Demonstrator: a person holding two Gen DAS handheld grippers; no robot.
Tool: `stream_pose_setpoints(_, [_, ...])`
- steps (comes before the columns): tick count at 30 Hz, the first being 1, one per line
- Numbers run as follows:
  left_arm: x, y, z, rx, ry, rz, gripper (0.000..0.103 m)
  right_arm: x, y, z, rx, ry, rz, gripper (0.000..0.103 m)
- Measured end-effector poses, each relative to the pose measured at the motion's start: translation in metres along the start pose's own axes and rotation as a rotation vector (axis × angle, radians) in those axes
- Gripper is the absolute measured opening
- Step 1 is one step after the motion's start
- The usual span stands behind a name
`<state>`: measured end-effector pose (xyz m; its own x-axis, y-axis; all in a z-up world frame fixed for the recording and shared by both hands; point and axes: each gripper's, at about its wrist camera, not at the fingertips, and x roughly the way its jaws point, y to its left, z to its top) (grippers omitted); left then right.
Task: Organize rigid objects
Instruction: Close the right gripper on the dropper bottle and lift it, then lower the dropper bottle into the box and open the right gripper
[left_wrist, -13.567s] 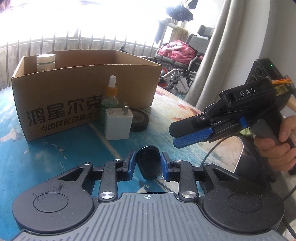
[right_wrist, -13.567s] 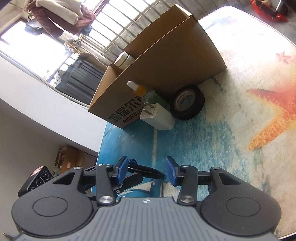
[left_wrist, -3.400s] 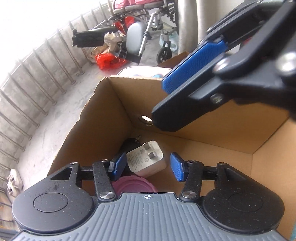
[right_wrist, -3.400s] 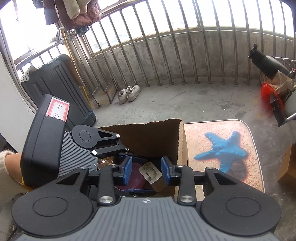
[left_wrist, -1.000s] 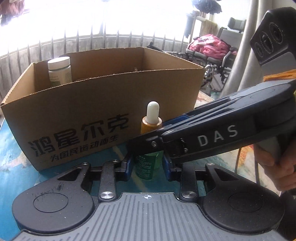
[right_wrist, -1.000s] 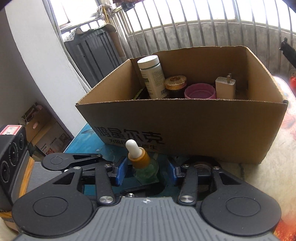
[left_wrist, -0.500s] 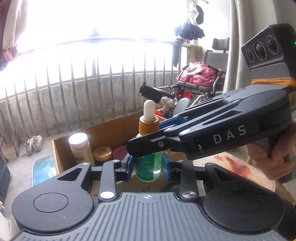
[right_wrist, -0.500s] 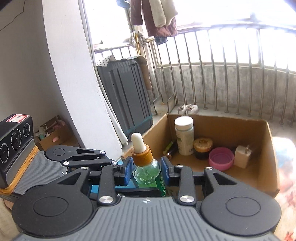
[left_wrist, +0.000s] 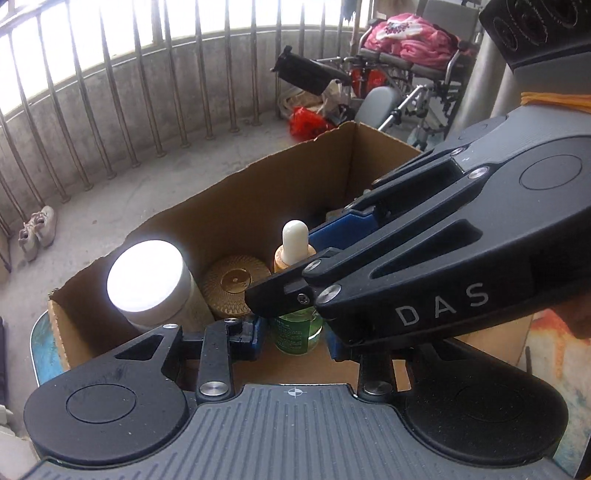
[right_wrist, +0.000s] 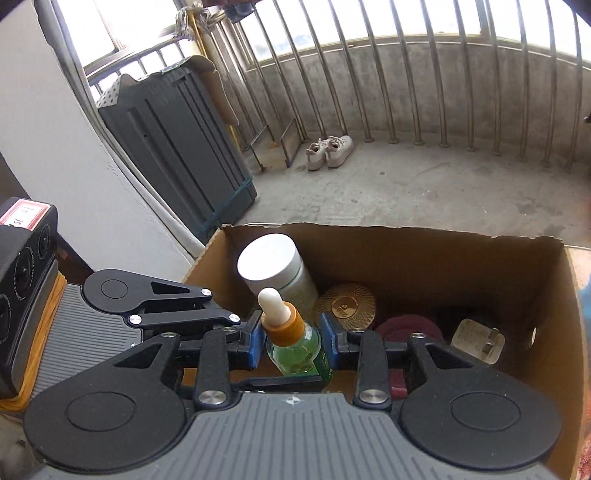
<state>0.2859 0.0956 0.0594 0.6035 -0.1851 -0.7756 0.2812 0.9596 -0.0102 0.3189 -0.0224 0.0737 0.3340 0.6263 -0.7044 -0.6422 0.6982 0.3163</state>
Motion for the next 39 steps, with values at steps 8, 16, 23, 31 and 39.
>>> stream_pose_setpoints(8, [0.022,0.009,0.006,-0.011,0.115,-0.017,0.031,0.027,0.004,0.004,-0.095,0.075,-0.066,0.030])
stream_pose_setpoints(16, [0.030,0.003,0.012,0.075,0.173,-0.006,0.031,0.037,-0.002,0.001,-0.104,0.089,-0.094,0.028])
stream_pose_setpoints(23, [0.028,-0.009,0.010,0.164,0.192,0.019,0.034,0.037,-0.005,-0.003,-0.105,0.084,-0.088,0.028])
stream_pose_setpoints(31, [0.024,-0.009,0.007,0.142,0.190,0.041,0.033,0.037,0.006,-0.005,-0.154,0.068,-0.090,0.028])
stream_pose_setpoints(39, [0.027,-0.005,0.011,0.117,0.181,0.050,0.035,0.034,0.005,-0.006,-0.174,0.046,-0.100,0.028])
